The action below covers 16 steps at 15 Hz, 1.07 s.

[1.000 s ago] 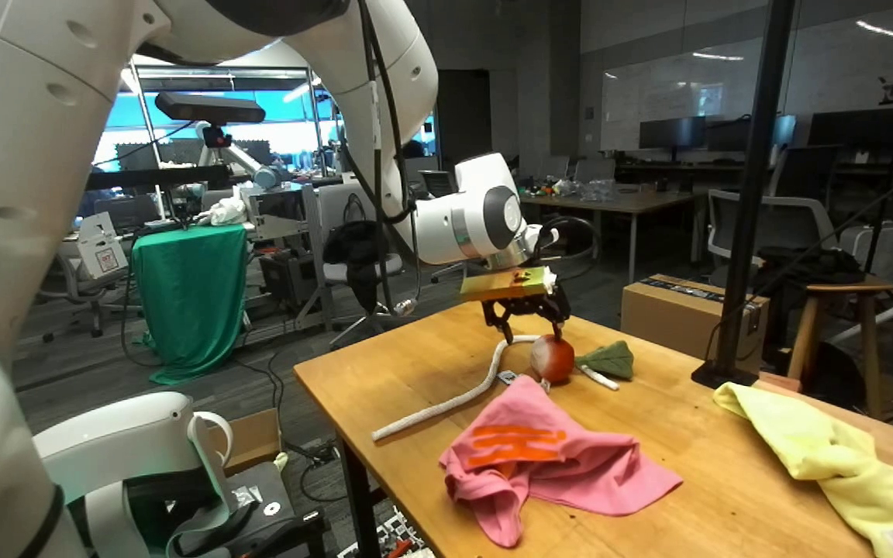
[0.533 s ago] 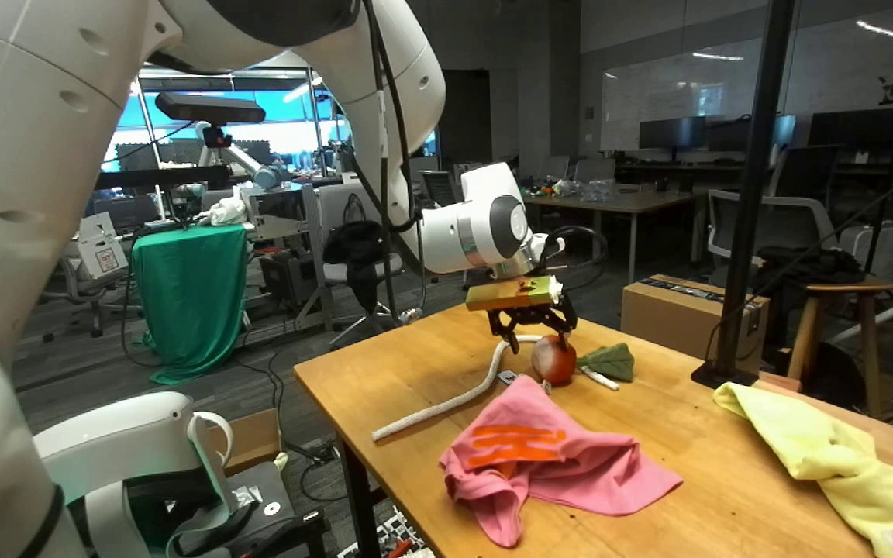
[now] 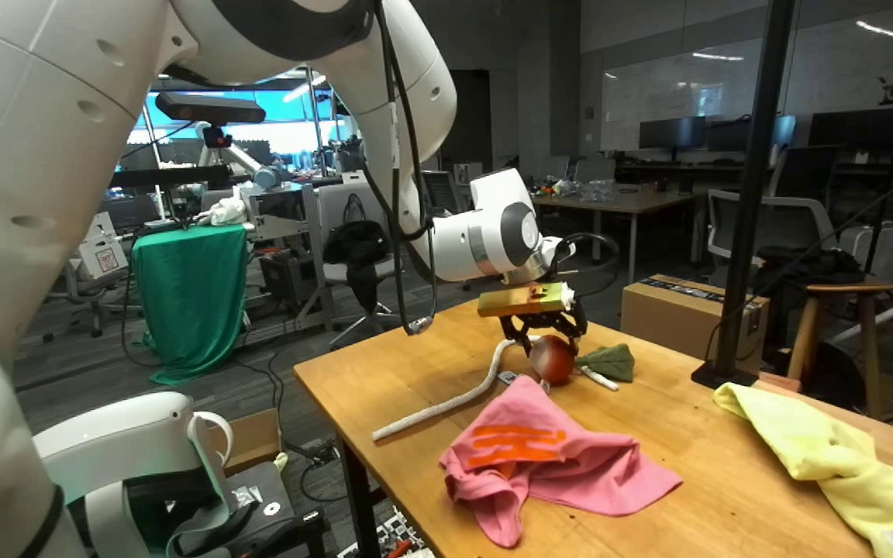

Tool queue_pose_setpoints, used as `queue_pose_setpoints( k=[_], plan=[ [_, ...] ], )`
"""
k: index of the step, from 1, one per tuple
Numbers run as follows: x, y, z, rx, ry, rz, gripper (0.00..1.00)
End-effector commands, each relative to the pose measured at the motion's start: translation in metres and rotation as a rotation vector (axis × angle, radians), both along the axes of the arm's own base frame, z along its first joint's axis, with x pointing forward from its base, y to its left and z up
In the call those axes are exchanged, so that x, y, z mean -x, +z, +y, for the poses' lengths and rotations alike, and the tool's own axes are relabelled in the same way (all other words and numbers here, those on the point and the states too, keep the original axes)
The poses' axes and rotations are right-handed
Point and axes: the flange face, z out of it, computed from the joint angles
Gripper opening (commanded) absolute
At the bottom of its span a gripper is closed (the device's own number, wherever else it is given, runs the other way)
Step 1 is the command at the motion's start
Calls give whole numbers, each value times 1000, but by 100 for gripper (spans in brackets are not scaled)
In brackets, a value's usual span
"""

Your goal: Separate the clothes and the plush toy

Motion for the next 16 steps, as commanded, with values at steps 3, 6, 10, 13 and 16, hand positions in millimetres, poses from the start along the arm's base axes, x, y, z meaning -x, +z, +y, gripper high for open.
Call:
queue_pose_setpoints(
  k=[3, 6, 10, 13, 16],
  plan=[
    [-11, 0, -3, 2, -9, -38, 42],
    [-11, 1, -5, 6, -16, -42, 21],
    [-10, 12, -5, 11, -38, -54, 9],
    [-9, 27, 1, 4, -42, -86, 8],
    [-8, 42, 9, -4, -44, -113, 8]
  ],
)
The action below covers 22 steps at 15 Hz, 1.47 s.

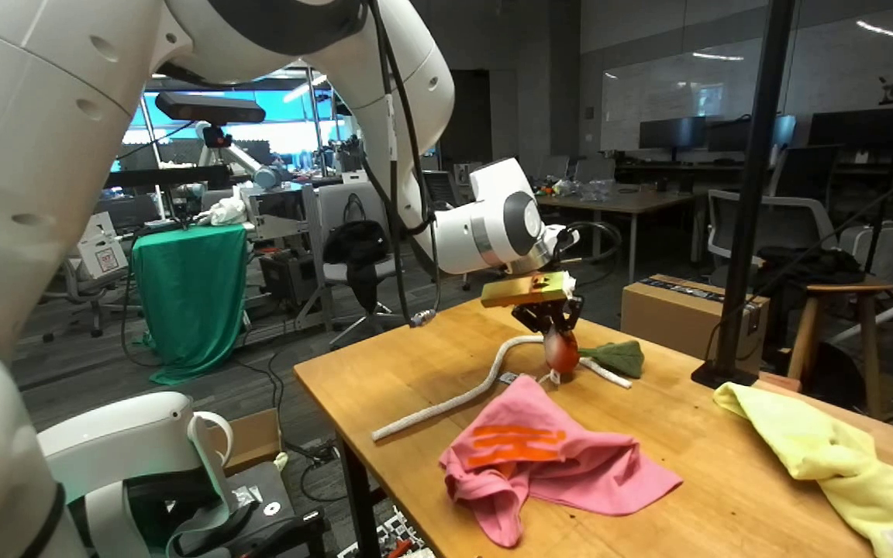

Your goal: Separate the clothes and the plush toy

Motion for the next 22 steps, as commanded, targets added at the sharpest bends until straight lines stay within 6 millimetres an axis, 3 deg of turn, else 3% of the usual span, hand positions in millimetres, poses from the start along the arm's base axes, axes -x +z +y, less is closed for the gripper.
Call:
queue_pose_setpoints(
  k=[1, 9, 16, 22],
  plan=[
    [2, 29, 11, -4, -3, -53, 8],
    [13, 57, 41, -62, 46, -68, 8],
    [32, 57, 79, -279, 109, 101, 8],
    [40, 62, 90, -421, 177, 283, 8]
  ],
)
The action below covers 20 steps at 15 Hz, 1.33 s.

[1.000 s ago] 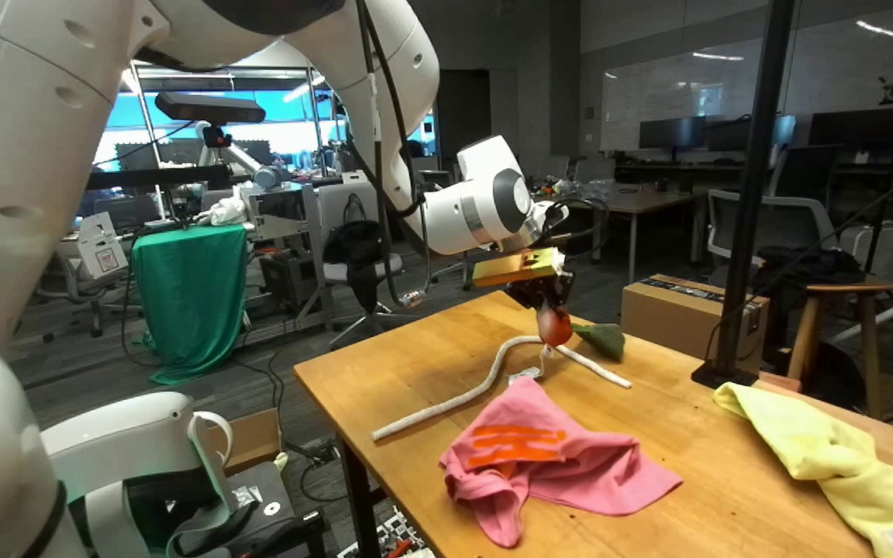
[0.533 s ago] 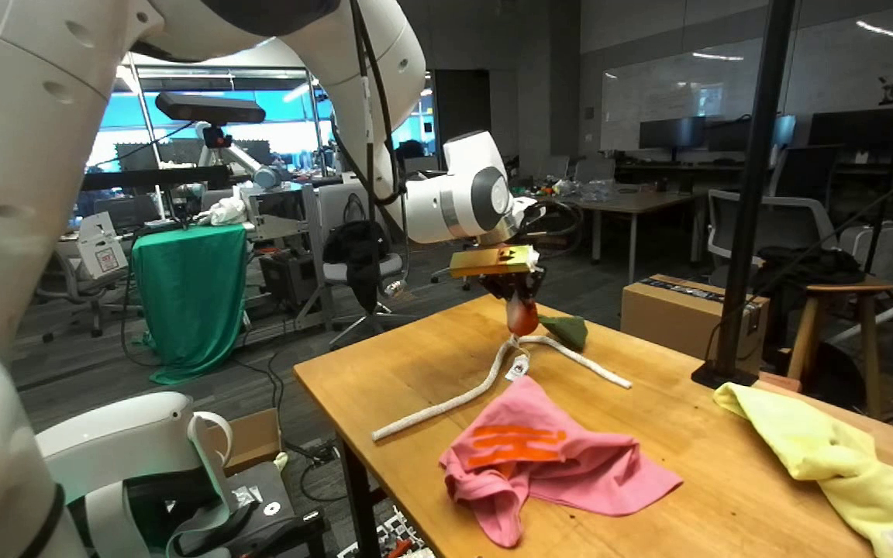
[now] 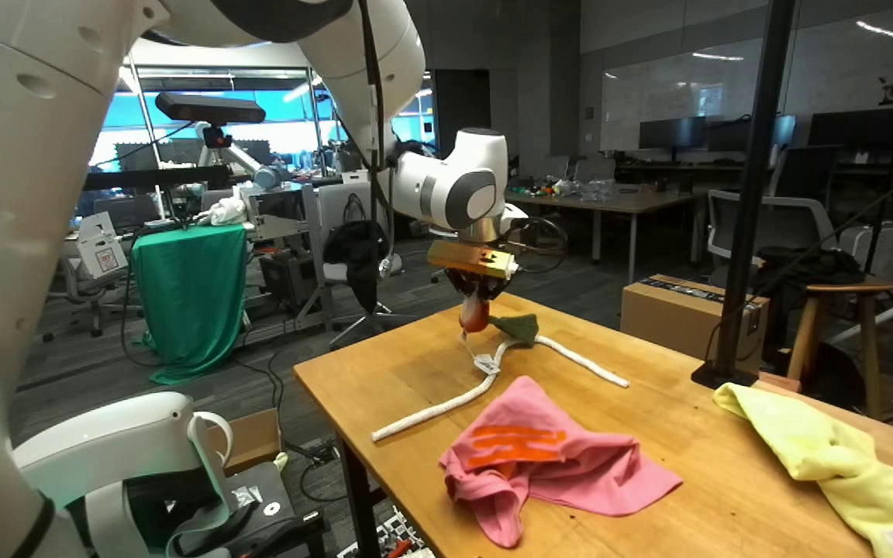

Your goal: Separate the clothes and the plush toy

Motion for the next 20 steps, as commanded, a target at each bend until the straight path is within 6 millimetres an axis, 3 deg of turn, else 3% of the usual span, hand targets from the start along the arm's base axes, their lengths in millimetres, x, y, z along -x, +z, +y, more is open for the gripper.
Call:
queue_pose_setpoints(
  k=[1, 8, 20],
  plan=[
    [1, 19, 1, -72, 52, 68, 8],
    [10, 32, 13, -130, 108, 175, 8],
    [28, 18, 32, -200, 148, 421, 8]
  ],
)
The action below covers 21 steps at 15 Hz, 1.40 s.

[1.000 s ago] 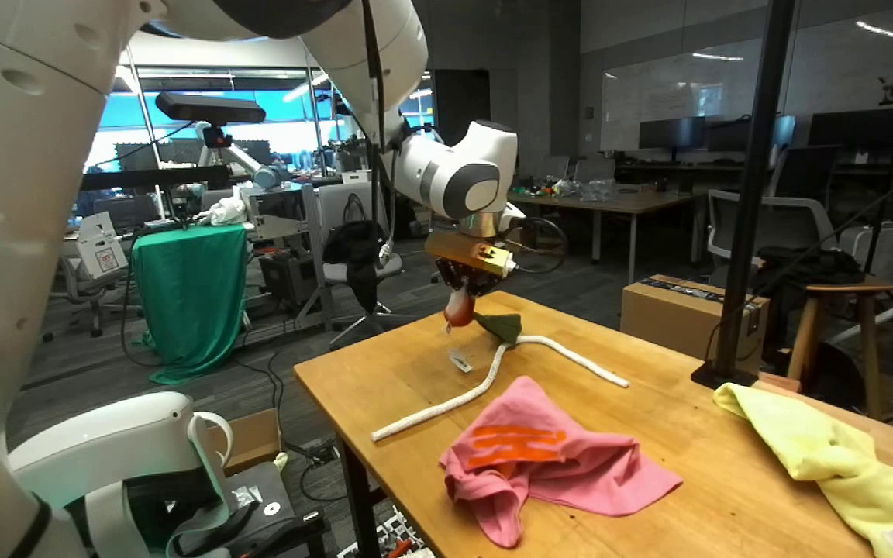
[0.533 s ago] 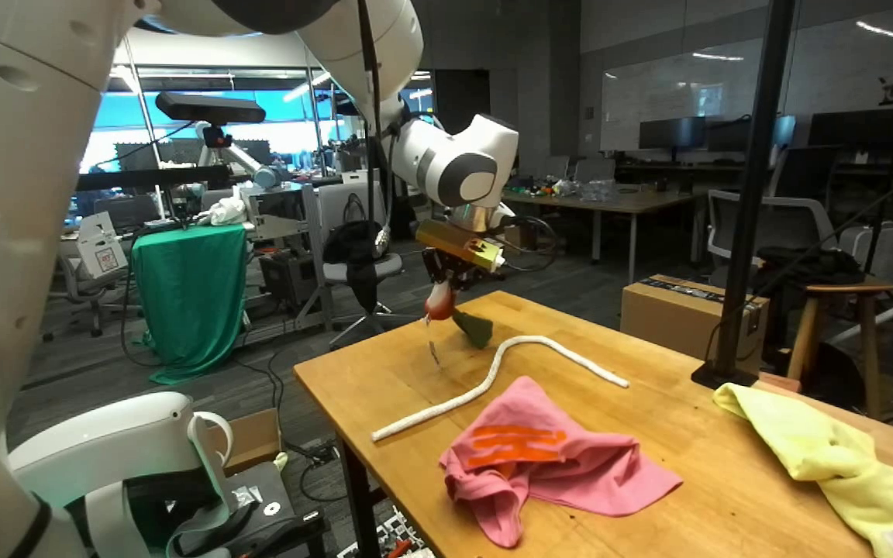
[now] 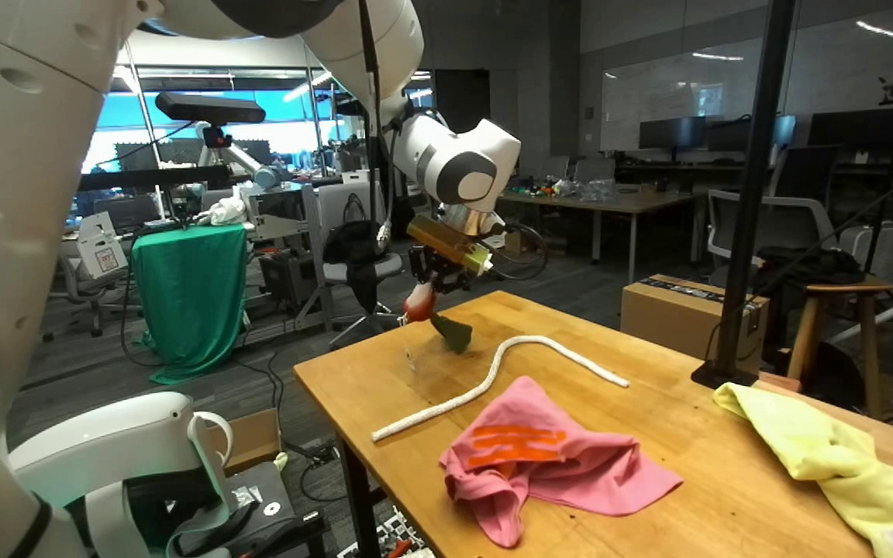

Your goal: Separate the clothes and the plush toy

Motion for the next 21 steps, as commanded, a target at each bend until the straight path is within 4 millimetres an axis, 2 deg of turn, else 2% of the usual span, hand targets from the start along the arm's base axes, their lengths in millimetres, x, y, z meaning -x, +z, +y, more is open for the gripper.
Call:
queue_pose_setpoints(
  k=[1, 4, 10, 15, 21],
  plan=[
    [1, 1, 12, -43, 22, 79, 8],
    [9, -7, 23, -52, 21, 121, 10],
    [31, -38, 47, -55, 55, 189, 10],
    [47, -58, 59, -54, 87, 263, 10],
    [57, -74, 67, -68, 92, 328, 10]
  ],
)
